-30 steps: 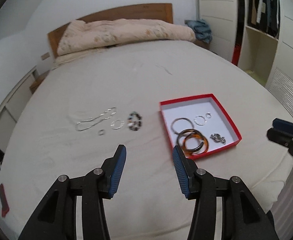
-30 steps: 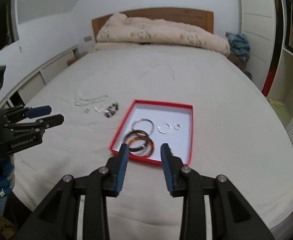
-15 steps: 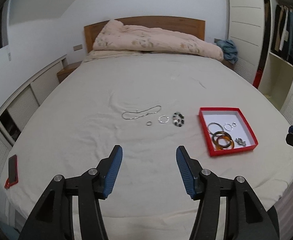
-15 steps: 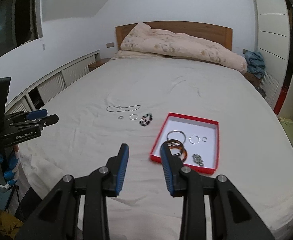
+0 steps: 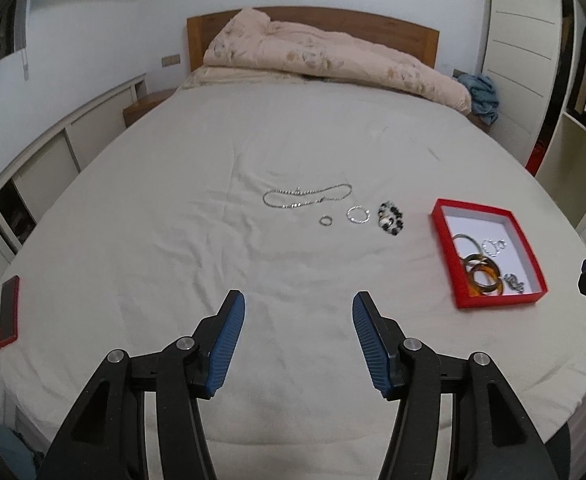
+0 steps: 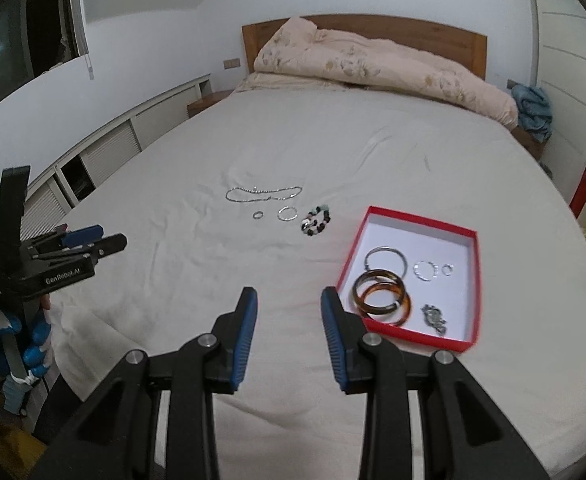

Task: Organize jewelry
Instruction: 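Lift both open tools away from the red box toward the remaining jewelry, then grasp the small silver ring with the left tool while the right tool grasps the twisted silver hoop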

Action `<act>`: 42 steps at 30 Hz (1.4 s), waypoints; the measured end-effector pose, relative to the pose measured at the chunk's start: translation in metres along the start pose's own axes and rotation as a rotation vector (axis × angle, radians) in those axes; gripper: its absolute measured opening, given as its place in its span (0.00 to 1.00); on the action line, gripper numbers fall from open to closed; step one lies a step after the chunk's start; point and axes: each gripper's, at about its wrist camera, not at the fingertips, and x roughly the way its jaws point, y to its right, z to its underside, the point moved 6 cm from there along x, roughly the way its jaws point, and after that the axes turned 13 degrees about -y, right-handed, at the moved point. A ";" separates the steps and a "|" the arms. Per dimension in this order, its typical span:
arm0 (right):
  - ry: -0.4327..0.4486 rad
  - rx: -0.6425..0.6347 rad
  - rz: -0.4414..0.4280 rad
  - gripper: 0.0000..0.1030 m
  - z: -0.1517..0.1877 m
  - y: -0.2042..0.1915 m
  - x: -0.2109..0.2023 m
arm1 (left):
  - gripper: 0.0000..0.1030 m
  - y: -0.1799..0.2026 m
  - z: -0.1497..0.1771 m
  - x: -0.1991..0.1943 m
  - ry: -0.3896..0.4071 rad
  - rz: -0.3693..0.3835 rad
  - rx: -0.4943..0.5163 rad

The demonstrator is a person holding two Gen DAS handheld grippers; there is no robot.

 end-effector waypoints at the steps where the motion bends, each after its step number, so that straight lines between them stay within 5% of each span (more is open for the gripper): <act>1: -0.005 0.002 -0.006 0.31 -0.002 0.000 0.007 | 0.54 -0.001 -0.001 0.008 -0.011 0.001 -0.002; 19: -0.153 -0.063 -0.144 0.31 -0.090 -0.014 0.174 | 0.54 -0.012 -0.077 0.152 -0.131 0.073 0.037; 27: -0.185 -0.103 -0.156 0.31 -0.128 -0.006 0.233 | 0.54 0.005 -0.107 0.205 -0.159 0.168 0.104; 36: -0.231 -0.145 -0.142 0.31 -0.146 -0.003 0.278 | 0.52 0.017 -0.119 0.238 -0.161 0.166 0.178; 42: -0.250 -0.162 -0.136 0.31 -0.155 -0.004 0.296 | 0.25 0.011 -0.122 0.241 -0.137 0.148 0.213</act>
